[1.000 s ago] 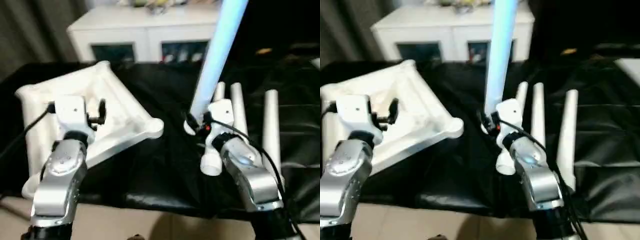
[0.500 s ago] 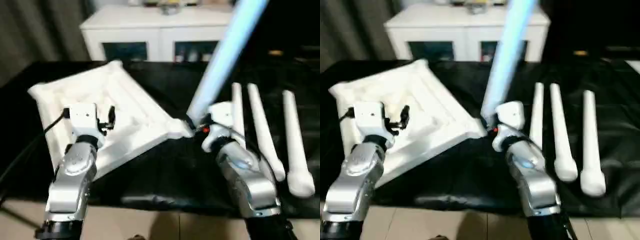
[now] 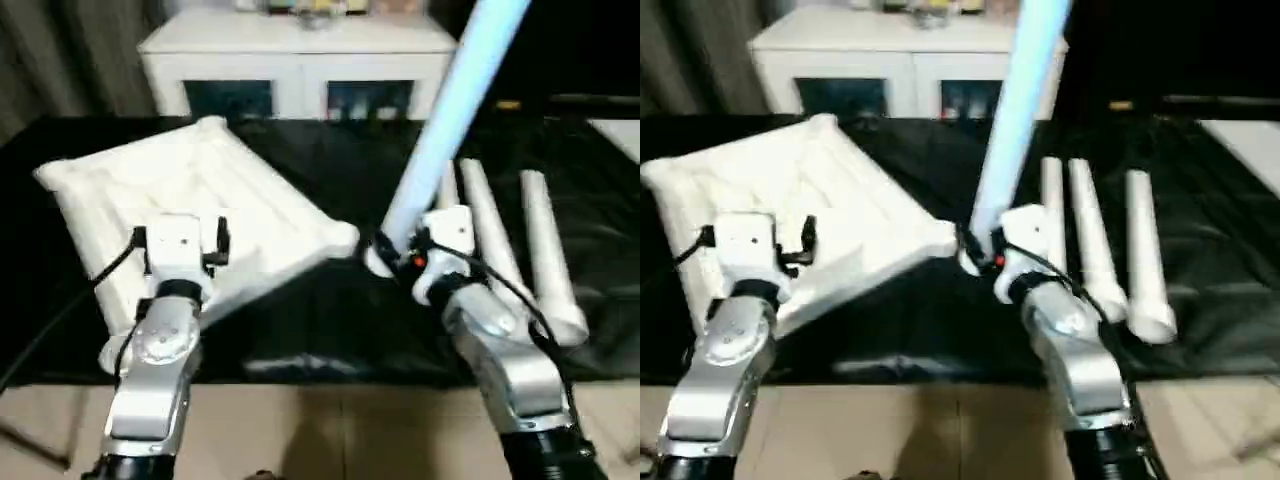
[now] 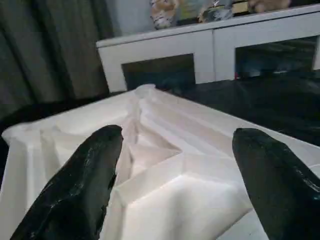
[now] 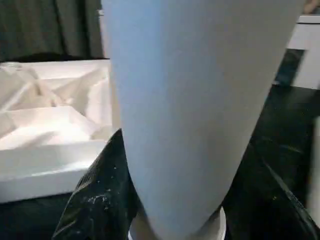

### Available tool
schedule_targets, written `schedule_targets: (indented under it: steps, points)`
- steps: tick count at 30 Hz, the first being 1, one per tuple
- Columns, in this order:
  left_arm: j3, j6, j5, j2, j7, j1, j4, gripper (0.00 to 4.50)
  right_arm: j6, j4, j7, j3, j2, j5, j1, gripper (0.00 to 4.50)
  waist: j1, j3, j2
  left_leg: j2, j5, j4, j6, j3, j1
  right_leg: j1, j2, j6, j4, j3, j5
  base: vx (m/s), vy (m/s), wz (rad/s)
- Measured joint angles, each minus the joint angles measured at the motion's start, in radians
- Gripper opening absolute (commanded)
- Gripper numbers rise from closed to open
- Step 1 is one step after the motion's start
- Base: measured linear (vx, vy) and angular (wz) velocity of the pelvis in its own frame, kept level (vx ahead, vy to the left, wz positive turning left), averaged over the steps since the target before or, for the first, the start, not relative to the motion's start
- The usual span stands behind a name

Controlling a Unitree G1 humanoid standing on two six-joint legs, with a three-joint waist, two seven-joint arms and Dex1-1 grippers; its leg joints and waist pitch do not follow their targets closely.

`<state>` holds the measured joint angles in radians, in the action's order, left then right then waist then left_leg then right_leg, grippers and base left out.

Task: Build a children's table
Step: Pick table leg

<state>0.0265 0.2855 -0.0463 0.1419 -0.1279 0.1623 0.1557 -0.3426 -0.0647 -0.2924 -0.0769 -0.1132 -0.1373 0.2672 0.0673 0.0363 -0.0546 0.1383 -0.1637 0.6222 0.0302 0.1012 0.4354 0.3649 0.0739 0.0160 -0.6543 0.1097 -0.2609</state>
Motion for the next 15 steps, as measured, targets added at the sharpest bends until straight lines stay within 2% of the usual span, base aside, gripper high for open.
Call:
schedule_targets:
  steps: [1, 2, 3, 5, 6, 7, 8, 9, 10, 11, 12, 13, 14, 15]
  points:
    - [0.004, 0.005, 0.0, -0.002, -0.01, 0.0, 0.0, 3.95, 0.0, 0.0, -0.001, -0.001, 0.002, 0.003, 0.001, 1.9, -0.006, 0.001, 0.0, -0.003, 0.0, -0.004, 0.0, -0.005, 0.005, -0.004, 0.001, -0.002, 0.006, 0.005, 0.009, -0.068, 0.022, -0.15]
    - [0.006, 0.011, 0.0, -0.007, -0.017, 0.004, 0.0, 3.95, 0.0, 0.0, -0.002, -0.001, 0.005, 0.003, 0.001, 1.9, -0.013, 0.003, -0.004, -0.023, 0.0, -0.01, 0.0, -0.029, 0.01, -0.006, 0.012, -0.003, 0.009, 0.019, 0.014, -0.066, 0.034, 0.15]
    - [0.007, 0.013, 0.0, -0.013, -0.021, 0.008, 0.0, 3.95, 0.0, 0.001, -0.006, -0.004, 0.001, 0.003, 0.001, 1.9, -0.025, 0.004, -0.003, -0.054, 0.0, -0.019, 0.0, -0.068, 0.012, -0.008, 0.018, -0.004, 0.012, 0.026, 0.014, -0.066, 0.034, 0.15]
    - [0.007, 0.018, -0.003, -0.015, -0.022, 0.008, 0.0, 3.95, 0.0, 0.001, -0.01, -0.011, 0.001, 0.005, 0.002, 1.9, -0.037, 0.009, -0.01, -0.09, 0.005, -0.033, 0.009, -0.123, 0.005, -0.018, 0.011, -0.013, 0.016, 0.022, 0.019, 0.002, -0.007, 0.51]
    - [0.008, 0.021, -0.011, -0.015, -0.022, 0.01, 0.0, 3.95, -0.001, 0.002, -0.009, -0.015, 0.002, 0.005, 0.002, 1.9, -0.039, 0.011, -0.014, -0.11, 0.011, -0.046, 0.019, -0.161, 0.0, -0.024, -0.004, -0.029, 0.01, 0.007, 0.011, 0.008, -0.036, 0.56]
    - [0.01, 0.022, -0.012, -0.015, -0.022, 0.012, 0.0, 3.95, -0.001, 0.003, -0.008, -0.017, 0.002, 0.006, 0.002, 1.9, -0.038, 0.011, -0.014, -0.119, 0.014, -0.054, 0.024, -0.178, -0.003, -0.024, -0.013, -0.045, 0.004, -0.002, 0.002, -0.021, -0.102, 0.61]
    - [0.018, 0.031, -0.01, -0.018, -0.022, 0.014, 0.0, 3.95, -0.004, 0.01, -0.007, -0.021, 0.004, 0.007, 0.004, 1.9, -0.036, 0.011, -0.01, -0.131, 0.022, -0.074, 0.037, -0.207, -0.012, -0.02, -0.037, -0.079, -0.009, -0.028, -0.019, -0.012, -0.19, 0.59]
    - [0.023, 0.041, -0.01, -0.02, -0.023, 0.015, 0.002, 3.95, -0.008, 0.012, -0.008, -0.021, 0.008, 0.004, 0.005, 1.9, -0.023, 0.012, -0.004, -0.119, 0.022, -0.084, 0.038, -0.199, -0.017, -0.018, -0.058, -0.081, -0.013, -0.046, -0.019, -0.012, -0.19, 0.59]
    - [0.027, 0.046, -0.009, -0.022, -0.024, 0.016, 0.002, 3.95, -0.008, 0.012, -0.009, -0.021, 0.007, 0.003, 0.005, 1.9, -0.015, 0.013, 0.002, -0.109, 0.017, -0.078, 0.043, -0.185, -0.016, -0.017, -0.063, -0.072, -0.011, -0.048, -0.014, -0.029, -0.258, 0.54]
    - [0.035, 0.05, 0.0, -0.026, -0.021, 0.017, 0.004, 3.95, -0.01, 0.012, -0.01, -0.022, 0.002, 0.004, 0.005, 1.9, 0.003, 0.017, 0.008, -0.09, -0.033, -0.028, 0.037, -0.146, -0.009, -0.017, -0.065, -0.069, -0.01, -0.045, -0.01, -0.035, -0.24, 0.2]
    - [0.041, 0.053, 0.017, -0.031, -0.014, 0.016, 0.004, 3.95, -0.013, 0.013, -0.011, -0.023, -0.004, 0.006, 0.001, 1.9, 0.029, 0.019, 0.013, -0.06, -0.058, 0.077, 0.009, -0.091, -0.008, -0.022, -0.066, -0.07, -0.011, -0.047, -0.01, -0.035, -0.24, 0.2]
    - [0.04, 0.053, 0.028, -0.032, -0.008, 0.019, 0.005, 3.95, -0.014, 0.01, -0.011, -0.023, -0.006, 0.007, 0.001, 1.9, 0.039, 0.018, 0.023, -0.053, -0.059, 0.102, 0.004, -0.069, -0.019, -0.018, -0.066, -0.07, -0.01, -0.052, -0.01, 0.029, -0.191, -0.12]
    - [0.038, 0.053, 0.037, -0.034, -0.003, 0.03, 0.005, 3.95, -0.014, 0.004, -0.011, -0.021, -0.008, 0.007, 0.001, 1.9, 0.043, 0.015, 0.021, -0.053, -0.058, 0.09, -0.001, -0.057, -0.035, -0.008, -0.066, -0.068, -0.008, -0.053, -0.008, 0.019, -0.156, 0.1]
    - [0.04, 0.053, 0.063, -0.043, 0.011, 0.045, 0.011, 3.95, -0.016, 0.004, -0.01, -0.012, -0.014, 0.01, 0.001, 1.9, 0.045, 0.01, 0.015, -0.048, -0.06, 0.026, -0.008, -0.041, -0.061, 0.012, -0.078, -0.071, -0.008, -0.061, 0.006, 0.019, -0.156, 0.1]
